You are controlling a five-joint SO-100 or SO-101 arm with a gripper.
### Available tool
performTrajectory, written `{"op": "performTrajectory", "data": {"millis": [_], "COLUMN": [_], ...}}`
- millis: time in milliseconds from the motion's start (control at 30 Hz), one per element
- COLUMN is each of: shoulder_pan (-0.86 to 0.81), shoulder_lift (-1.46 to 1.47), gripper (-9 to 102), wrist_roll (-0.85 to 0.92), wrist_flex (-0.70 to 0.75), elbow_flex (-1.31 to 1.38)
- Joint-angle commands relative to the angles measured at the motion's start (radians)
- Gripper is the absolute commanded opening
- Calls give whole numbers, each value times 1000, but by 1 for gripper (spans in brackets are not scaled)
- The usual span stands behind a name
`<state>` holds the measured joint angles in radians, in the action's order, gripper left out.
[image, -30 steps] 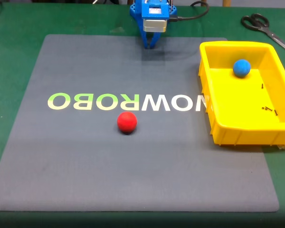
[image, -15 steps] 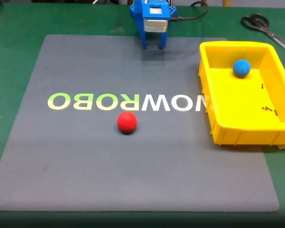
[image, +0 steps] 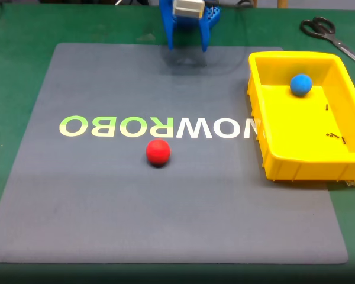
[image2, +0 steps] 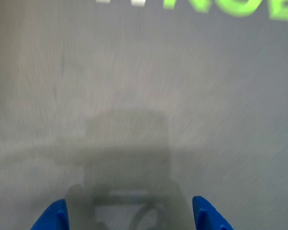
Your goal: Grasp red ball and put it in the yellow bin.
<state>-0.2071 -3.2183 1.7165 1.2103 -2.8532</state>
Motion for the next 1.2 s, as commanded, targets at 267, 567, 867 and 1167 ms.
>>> {"op": "performTrajectory", "data": {"millis": [267,567,867,1167], "shoulder_pan": [-74,-69,-89,-66], "shoulder_lift": [606,968,1373,1704], "gripper": [29,29,29,29], "wrist_roll": [18,0,-28,-55], "wrist_flex": [-328,-495,-581,-592], "elbow_flex": [393,569,882,1193]}}
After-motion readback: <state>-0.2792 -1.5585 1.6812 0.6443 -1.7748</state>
